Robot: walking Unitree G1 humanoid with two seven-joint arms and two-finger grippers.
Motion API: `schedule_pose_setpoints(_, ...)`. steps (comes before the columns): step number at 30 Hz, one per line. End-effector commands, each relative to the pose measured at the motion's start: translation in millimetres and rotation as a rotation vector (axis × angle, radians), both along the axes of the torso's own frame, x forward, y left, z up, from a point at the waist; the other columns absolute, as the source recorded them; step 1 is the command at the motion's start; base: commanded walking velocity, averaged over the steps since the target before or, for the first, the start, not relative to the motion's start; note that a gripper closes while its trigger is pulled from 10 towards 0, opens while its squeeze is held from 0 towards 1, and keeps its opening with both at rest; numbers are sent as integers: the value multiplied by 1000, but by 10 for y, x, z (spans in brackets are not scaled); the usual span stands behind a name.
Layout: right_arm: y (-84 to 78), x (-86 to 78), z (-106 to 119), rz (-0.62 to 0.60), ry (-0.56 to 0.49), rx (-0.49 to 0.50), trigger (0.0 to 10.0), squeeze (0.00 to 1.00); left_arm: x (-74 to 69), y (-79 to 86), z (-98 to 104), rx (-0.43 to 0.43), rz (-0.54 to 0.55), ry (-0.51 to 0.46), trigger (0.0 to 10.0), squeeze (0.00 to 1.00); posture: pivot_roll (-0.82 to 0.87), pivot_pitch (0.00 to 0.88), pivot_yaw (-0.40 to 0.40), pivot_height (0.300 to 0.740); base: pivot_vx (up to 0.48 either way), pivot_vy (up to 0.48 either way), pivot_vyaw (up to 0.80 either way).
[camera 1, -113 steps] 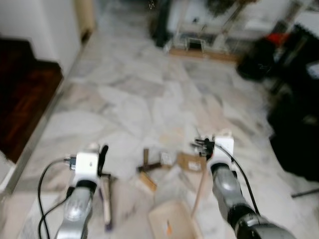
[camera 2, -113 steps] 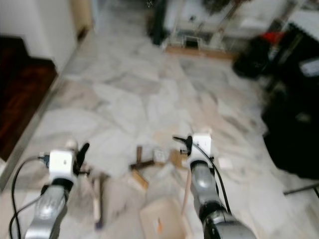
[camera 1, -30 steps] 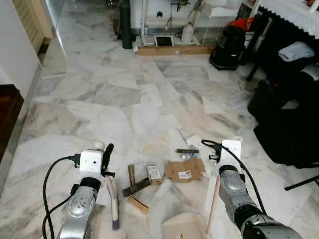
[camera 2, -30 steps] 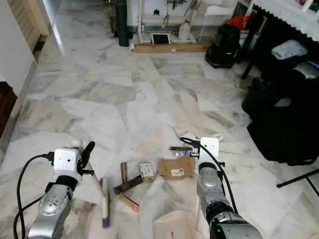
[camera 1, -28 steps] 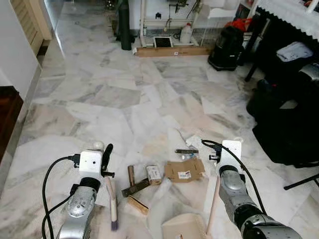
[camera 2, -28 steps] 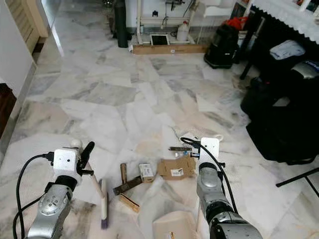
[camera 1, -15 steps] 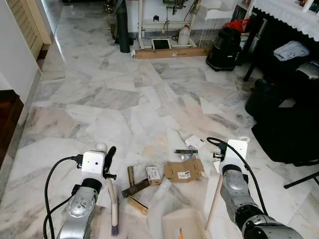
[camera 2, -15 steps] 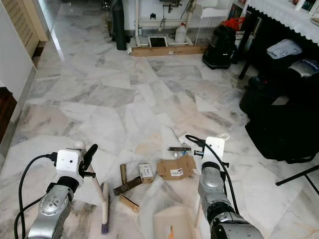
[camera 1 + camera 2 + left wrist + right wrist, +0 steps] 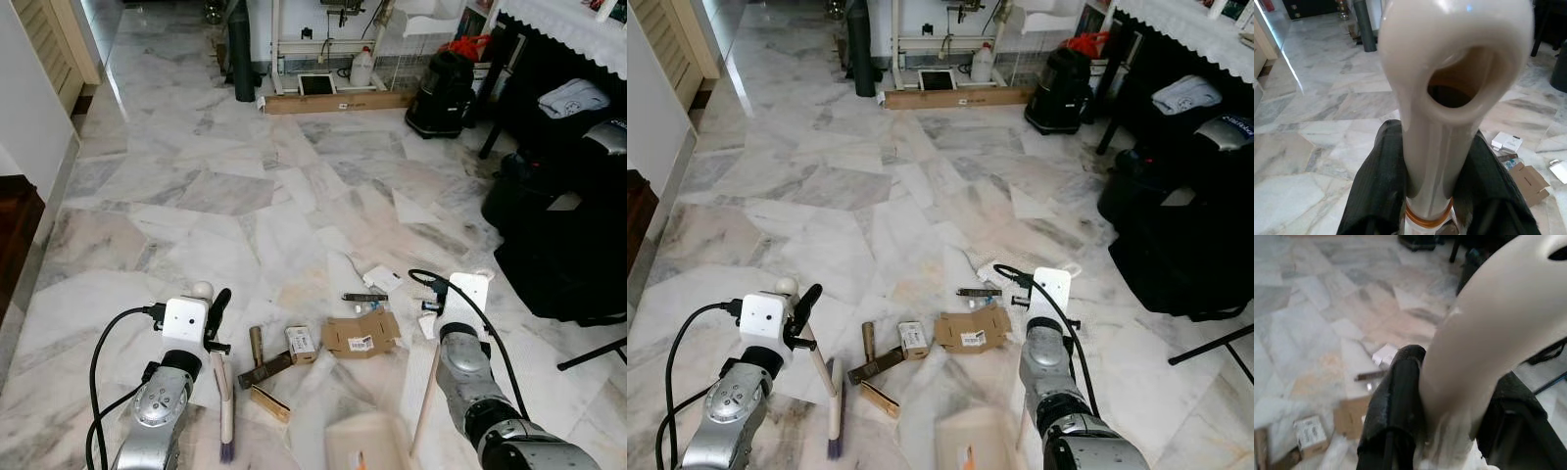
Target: Sweep floor
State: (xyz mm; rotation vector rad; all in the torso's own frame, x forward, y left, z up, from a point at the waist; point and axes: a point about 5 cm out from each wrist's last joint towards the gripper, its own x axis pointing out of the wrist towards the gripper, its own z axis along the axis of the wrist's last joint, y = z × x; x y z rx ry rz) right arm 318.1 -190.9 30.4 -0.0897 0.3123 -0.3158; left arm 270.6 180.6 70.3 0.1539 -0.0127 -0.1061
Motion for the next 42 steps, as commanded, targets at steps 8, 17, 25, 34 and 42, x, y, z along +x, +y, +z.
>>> schedule_pose_setpoints(8, -26, -88, -145, -62, 106, 61, 10000, 0, -12, 17, -49, -14, -9, 40, 10000, 0, 55, 77, -75, 740, 0, 0, 0)
schedule_pose_setpoints(17, 50, -144, -273, -23, 247, 116, 10000, 0, -19, 13, -67, -20, -16, 52, 10000, 0, 45, 82, -80, 740, 0, 0, 0)
schedule_pose_setpoints(25, 34, -246, -401, -28, 388, 150, 10000, 0, -22, 12, -84, -23, -21, 64, 10000, 0, 42, 82, -82, 740, 0, 0, 0)
schedule_pose_setpoints(34, 44, -236, -402, -13, 468, 188, 10000, 0, -24, -3, -97, -27, -30, 71, 10000, 0, 36, 86, -80, 740, 0, 0, 0)
schedule_pose_setpoints(42, 76, -227, -398, 16, 520, 221, 10000, 0, -21, 1, -96, -25, -31, 73, 10000, 0, 30, 85, -79, 740, 0, 0, 0)
